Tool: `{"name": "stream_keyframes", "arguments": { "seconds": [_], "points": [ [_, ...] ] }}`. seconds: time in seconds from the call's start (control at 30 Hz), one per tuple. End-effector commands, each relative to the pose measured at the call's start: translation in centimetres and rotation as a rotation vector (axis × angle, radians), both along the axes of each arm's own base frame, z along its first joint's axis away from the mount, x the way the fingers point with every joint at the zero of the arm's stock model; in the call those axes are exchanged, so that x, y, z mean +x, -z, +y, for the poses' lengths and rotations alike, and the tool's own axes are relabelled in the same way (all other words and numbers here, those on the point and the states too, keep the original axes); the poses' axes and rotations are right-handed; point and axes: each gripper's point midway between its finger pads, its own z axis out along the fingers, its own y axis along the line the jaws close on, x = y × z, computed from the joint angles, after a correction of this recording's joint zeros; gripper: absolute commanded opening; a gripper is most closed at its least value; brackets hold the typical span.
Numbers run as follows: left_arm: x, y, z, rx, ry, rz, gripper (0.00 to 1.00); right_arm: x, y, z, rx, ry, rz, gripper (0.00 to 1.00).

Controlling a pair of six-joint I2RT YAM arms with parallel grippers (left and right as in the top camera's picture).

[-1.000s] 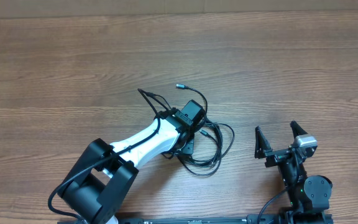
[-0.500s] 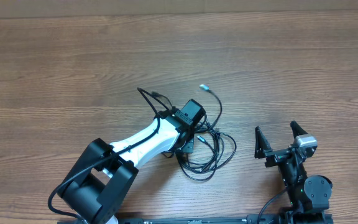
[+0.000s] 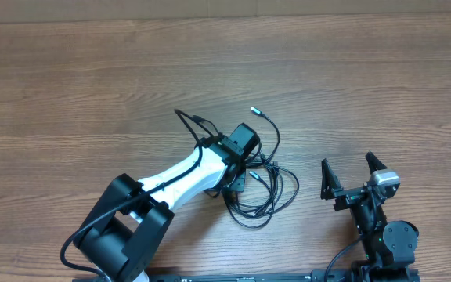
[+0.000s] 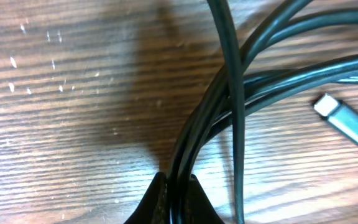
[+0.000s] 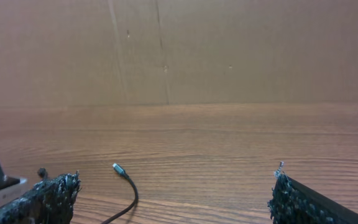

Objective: Untangle cables
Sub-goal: 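Lift the cable bundle upward with the left gripper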

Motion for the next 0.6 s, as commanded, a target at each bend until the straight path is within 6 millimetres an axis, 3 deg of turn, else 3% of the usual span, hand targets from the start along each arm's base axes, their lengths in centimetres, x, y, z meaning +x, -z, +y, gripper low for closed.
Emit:
{"name": "stream_keyframes", "arguments": {
  "seconds": [0.0, 0.1, 0.17, 0.2, 0.37, 0.57],
  "points": [
    [2.4, -4.1, -2.4, -0.073, 0.06, -0.069, 0.04, 0.0, 0.2, 0.2, -0.001, -0.008, -0.004, 1.0],
    [3.4, -7.2, -3.3, -0.102, 0.087, -0.113, 0.04, 0.0, 0.2, 0.2, -0.001, -0.008, -0.004, 1.0],
    [4.3, -10.6, -4.1, -0.143, 0.101, -0.166, 0.04, 0.0, 0.2, 0.2, -0.001, -0.008, -0.004, 1.0],
    [4.5, -11.2, -4.2, -0.15, 0.101, -0.175, 0.04, 0.0, 0.2, 0.2, -0.001, -0.008, -0.004, 1.0],
    [5.4, -18.2, -4.9, -0.236, 0.1, -0.293, 0.04, 0.0, 0.2, 0.2, -0.001, -0.008, -0.004, 1.0],
    [5.0, -23.3, -4.6, -0.309, 0.1, -0.388, 0.04, 0.0, 0.2, 0.2, -0.001, -0.008, -0.004, 1.0]
  ]
}}
